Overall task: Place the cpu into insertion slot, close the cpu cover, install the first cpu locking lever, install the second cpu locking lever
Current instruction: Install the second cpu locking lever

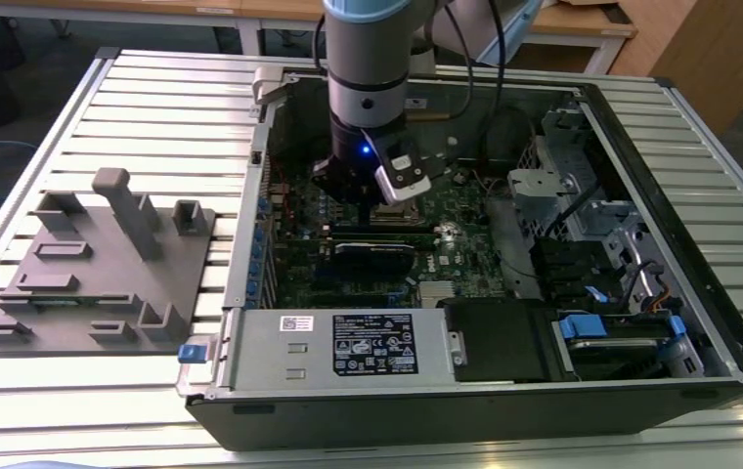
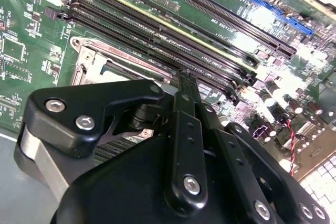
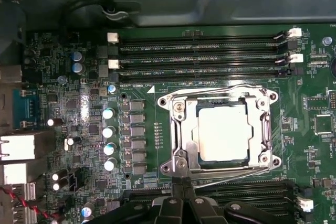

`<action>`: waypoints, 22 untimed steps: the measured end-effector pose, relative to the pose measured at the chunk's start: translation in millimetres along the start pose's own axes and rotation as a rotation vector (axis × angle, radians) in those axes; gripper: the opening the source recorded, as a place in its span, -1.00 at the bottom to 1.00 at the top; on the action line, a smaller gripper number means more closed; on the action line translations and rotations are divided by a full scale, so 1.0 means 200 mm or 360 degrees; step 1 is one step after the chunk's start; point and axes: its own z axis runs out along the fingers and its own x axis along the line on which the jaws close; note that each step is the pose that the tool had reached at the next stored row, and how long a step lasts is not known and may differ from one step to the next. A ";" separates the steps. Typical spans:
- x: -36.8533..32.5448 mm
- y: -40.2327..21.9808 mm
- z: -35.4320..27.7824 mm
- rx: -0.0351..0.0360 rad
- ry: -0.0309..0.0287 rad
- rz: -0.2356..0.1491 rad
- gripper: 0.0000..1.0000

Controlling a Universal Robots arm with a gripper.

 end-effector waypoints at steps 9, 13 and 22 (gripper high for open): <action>0.001 -0.010 0.017 -0.0027 0.00017 0.0001 -0.79; 0.001 -0.017 0.020 -0.0047 0.00029 0.0002 -0.79; 0.017 -0.033 0.033 -0.0115 0.00074 0.0005 -0.79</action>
